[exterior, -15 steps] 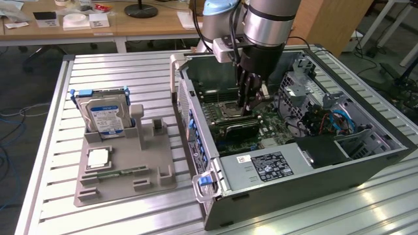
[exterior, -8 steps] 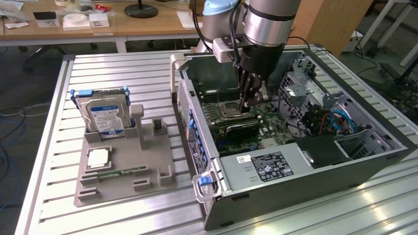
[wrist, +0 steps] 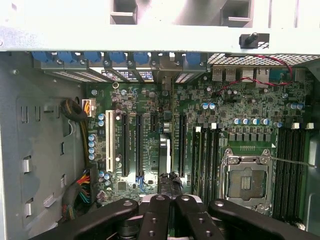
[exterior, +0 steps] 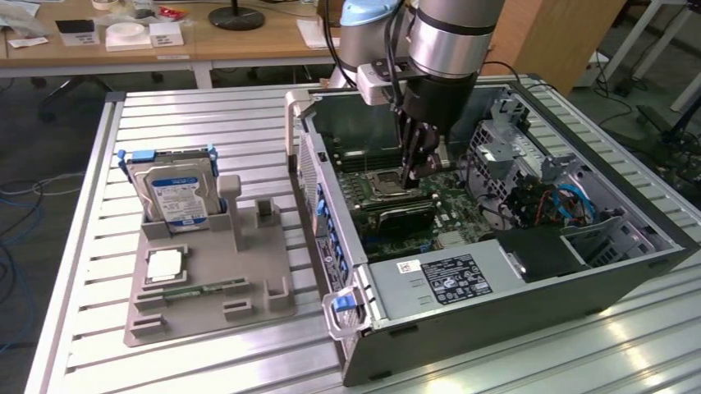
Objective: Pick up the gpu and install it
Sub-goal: 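Press down on the gpu until it lock into place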
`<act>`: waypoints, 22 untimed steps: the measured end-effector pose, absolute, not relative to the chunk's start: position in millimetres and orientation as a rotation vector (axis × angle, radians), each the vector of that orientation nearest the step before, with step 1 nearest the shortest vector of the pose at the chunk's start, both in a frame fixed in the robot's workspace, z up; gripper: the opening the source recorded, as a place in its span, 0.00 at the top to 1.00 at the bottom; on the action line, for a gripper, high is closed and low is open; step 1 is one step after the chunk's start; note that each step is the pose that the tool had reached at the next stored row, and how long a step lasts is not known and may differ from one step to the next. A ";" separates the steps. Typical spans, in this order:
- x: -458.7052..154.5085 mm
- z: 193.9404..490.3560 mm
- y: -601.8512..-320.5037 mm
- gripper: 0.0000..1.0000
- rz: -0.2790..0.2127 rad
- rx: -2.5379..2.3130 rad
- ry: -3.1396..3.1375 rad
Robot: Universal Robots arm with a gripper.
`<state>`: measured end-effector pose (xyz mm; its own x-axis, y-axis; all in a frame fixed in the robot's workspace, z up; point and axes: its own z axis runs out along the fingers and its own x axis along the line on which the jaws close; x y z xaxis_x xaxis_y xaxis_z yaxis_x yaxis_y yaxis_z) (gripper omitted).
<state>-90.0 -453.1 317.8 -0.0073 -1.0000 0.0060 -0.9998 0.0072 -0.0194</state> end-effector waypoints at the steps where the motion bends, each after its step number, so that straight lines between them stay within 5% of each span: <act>1: -90.0 317.8 -453.1 0.89 -0.028 -2.207 2.223; 22: -90.0 314.6 -453.1 0.89 -0.028 -2.206 2.223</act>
<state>-90.0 -453.1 314.6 -0.0073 -1.0000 0.0058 -0.9998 0.0072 -0.0195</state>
